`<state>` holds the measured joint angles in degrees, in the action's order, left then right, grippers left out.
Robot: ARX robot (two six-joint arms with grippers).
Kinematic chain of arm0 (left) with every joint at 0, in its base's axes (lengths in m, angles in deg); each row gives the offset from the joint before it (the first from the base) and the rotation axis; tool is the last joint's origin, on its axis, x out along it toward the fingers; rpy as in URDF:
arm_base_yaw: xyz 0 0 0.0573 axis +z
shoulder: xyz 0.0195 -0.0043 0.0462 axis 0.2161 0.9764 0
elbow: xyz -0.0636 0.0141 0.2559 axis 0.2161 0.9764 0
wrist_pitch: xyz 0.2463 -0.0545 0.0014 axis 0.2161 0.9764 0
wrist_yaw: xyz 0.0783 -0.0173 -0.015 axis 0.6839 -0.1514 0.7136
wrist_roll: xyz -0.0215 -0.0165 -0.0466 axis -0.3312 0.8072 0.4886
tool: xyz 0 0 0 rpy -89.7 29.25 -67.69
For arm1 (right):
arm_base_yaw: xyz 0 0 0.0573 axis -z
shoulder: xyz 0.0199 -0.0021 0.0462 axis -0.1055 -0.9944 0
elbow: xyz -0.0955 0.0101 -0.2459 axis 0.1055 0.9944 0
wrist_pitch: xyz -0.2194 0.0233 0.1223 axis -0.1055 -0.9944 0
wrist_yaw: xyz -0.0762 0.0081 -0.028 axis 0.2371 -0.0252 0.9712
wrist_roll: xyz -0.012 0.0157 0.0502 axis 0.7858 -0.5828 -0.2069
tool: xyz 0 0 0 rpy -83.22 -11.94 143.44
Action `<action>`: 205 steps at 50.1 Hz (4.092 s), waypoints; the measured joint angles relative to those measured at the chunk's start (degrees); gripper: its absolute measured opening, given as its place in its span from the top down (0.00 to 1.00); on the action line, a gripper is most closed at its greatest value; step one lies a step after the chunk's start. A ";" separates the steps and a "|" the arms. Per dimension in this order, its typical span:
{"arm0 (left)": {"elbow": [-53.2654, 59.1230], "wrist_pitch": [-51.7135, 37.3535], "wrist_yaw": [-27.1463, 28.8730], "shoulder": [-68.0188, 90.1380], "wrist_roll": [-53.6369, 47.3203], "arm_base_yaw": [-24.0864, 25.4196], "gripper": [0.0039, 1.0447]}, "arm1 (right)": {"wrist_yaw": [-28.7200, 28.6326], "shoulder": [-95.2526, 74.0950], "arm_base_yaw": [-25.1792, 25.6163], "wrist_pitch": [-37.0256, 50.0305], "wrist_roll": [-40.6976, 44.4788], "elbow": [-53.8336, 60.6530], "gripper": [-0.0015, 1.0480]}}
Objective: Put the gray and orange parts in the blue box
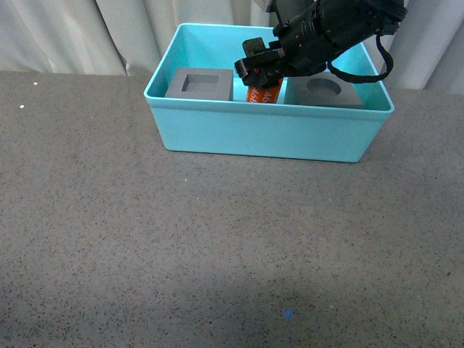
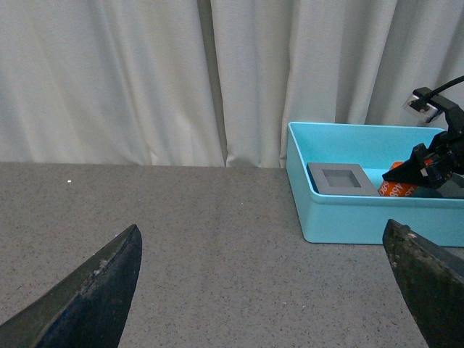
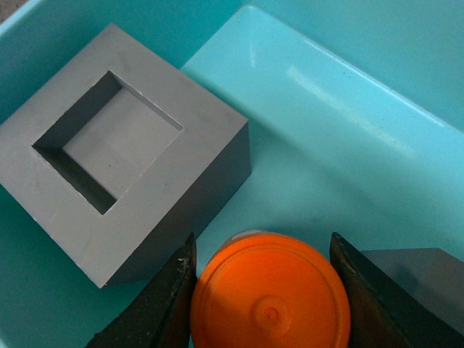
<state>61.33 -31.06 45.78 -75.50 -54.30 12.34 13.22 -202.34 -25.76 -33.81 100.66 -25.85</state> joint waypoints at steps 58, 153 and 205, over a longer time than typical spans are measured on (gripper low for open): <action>0.00 0.00 0.00 0.00 0.00 0.00 0.06 | 12.09 30.51 7.82 27.93 -9.14 30.49 0.09; 0.00 0.00 0.00 0.00 0.00 0.00 0.06 | 16.50 108.87 19.80 29.57 -10.25 94.16 0.99; 0.00 0.00 0.00 -0.02 0.00 0.00 0.06 | 16.44 133.37 19.80 4.94 -10.23 94.12 0.99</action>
<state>61.33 -31.06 45.78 -75.52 -54.30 12.34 29.66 -68.97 -5.96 -28.87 90.43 68.26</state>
